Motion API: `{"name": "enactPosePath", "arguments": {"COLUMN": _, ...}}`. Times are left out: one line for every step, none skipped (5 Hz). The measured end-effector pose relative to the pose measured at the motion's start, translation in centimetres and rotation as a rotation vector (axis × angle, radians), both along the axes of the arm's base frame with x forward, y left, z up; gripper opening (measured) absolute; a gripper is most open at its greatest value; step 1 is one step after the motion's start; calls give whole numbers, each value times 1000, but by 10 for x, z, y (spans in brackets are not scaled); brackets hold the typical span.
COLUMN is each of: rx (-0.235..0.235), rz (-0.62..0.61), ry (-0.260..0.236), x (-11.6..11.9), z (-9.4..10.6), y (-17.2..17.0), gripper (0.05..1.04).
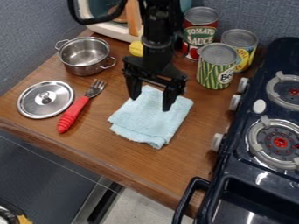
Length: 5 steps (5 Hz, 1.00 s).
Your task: Pressing the cloth down
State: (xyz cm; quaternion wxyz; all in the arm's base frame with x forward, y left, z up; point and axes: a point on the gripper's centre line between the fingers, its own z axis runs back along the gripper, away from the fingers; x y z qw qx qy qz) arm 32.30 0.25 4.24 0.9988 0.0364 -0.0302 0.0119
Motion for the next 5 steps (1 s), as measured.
{"name": "enactPosePath", "arguments": {"rx": 15, "rz": 9, "ry": 19, "x": -4, "z": -14, "y": 2, "gripper": 1001}}
{"name": "enactPosePath", "arguments": {"rx": 13, "rz": 6, "ry": 26, "x": -12, "z": -24, "y": 2, "gripper": 1001}}
{"name": "enactPosePath", "arguments": {"rx": 15, "rz": 14, "ry": 21, "x": -14, "z": -33, "y": 6, "gripper": 1001}}
{"name": "enactPosePath", "arguments": {"rx": 12, "rz": 8, "ry": 11, "x": -12, "z": -36, "y": 7, "gripper": 1003}}
{"name": "enactPosePath", "arguments": {"rx": 6, "rz": 15, "ry": -1, "x": -13, "z": -38, "y": 9, "gripper": 1001}}
